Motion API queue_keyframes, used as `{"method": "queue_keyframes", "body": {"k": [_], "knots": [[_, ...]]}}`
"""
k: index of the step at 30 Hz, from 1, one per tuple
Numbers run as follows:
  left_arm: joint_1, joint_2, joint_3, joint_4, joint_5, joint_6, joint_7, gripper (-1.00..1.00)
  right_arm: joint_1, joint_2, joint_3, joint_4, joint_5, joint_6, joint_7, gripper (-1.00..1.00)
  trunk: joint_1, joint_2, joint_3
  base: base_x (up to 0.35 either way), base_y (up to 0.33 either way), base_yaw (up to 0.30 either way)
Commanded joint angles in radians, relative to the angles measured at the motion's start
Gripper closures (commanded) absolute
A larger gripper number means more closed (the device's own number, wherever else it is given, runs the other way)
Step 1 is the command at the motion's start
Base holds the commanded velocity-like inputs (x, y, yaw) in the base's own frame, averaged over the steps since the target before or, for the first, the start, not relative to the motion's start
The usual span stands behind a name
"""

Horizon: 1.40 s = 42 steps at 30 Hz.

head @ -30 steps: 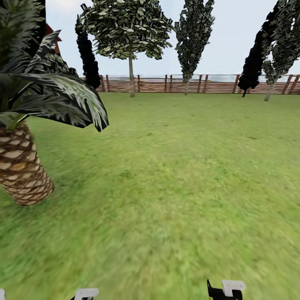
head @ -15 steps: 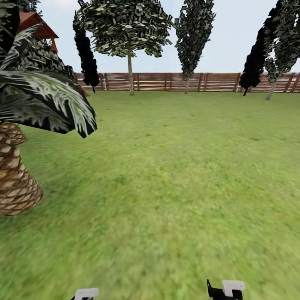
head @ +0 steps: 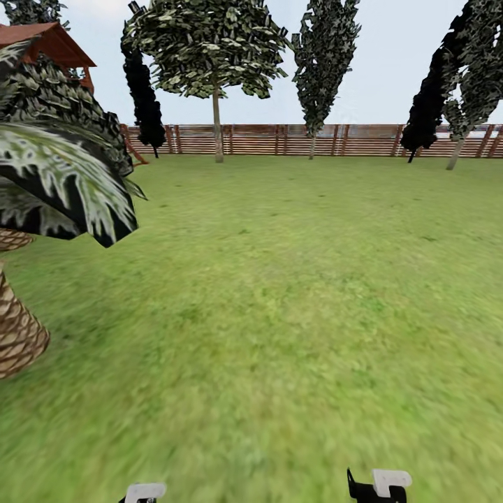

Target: Pick up the pesticide atomizer in the garden and spray insectifuge to fully cover both potted plants in the garden.

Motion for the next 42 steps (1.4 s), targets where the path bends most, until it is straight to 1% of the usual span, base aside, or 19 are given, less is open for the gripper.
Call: {"method": "queue_keyframes", "body": {"k": [1, 35, 42], "knots": [[-0.001, 0.000, -0.009, 0.000, 0.007, -0.003, 0.003, 1.00, 0.000, 0.001, 0.009, 0.000, -0.006, -0.002, -0.004, -1.00, 0.000, 0.000, -0.001, 0.314, -0.137, 0.000], [-0.001, 0.000, -0.009, 0.000, 0.008, -0.003, 0.003, 1.00, 0.000, 0.000, 0.010, 0.000, -0.006, -0.002, -0.004, -1.00, 0.000, 0.000, -0.001, 0.314, -0.134, 0.000], [-0.001, 0.000, -0.008, 0.000, 0.009, -0.003, 0.003, 1.00, 0.000, 0.000, 0.010, 0.000, -0.006, -0.002, -0.004, -1.00, 0.000, 0.000, -0.001, 0.334, -0.037, 0.000]]}}
